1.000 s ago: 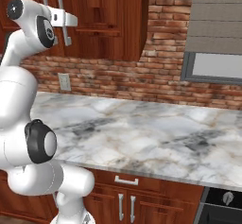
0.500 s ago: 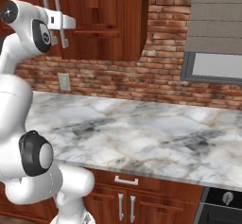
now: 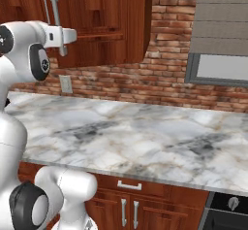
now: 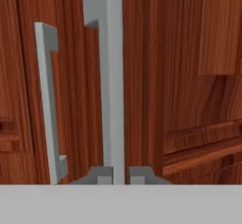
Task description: Open the cabinet and move the ladle to the pot. Then close the cabinet.
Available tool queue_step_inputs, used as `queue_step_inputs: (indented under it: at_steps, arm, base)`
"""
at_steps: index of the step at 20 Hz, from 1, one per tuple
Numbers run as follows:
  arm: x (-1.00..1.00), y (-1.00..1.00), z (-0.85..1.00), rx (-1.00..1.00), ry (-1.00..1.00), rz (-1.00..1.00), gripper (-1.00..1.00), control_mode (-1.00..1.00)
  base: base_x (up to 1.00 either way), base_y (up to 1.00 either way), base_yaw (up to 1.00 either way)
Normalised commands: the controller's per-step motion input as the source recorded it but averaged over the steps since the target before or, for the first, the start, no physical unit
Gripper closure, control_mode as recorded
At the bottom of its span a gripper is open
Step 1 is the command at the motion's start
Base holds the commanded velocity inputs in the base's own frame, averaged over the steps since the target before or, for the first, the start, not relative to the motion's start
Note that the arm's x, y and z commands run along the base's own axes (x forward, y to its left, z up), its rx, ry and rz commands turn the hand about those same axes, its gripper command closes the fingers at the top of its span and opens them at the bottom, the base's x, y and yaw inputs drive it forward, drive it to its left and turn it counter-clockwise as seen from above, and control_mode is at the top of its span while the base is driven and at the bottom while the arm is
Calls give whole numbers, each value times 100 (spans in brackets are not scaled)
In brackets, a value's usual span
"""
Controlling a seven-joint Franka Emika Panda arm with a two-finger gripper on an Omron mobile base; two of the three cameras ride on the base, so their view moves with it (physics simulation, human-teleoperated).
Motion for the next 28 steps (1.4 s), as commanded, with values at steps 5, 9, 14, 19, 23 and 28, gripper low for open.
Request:
queue_step_inputs:
  at_steps: [5,9,14,19,23,28]
  arm:
    - [-91,-31,5,0,-5,6,100,-100]
    - [-88,-27,11,0,0,5,100,-100]
    - [-62,12,19,0,3,3,100,-100]
    - [-19,52,30,-5,18,0,100,-100]
    - [7,55,9,-17,25,-3,100,-100]
    - [19,42,-1,-26,21,-5,100,-100]
  base:
    - [0,0,0]
    - [0,0,0]
    - [0,0,0]
    - [0,0,0]
    - [0,0,0]
    - [0,0,0]
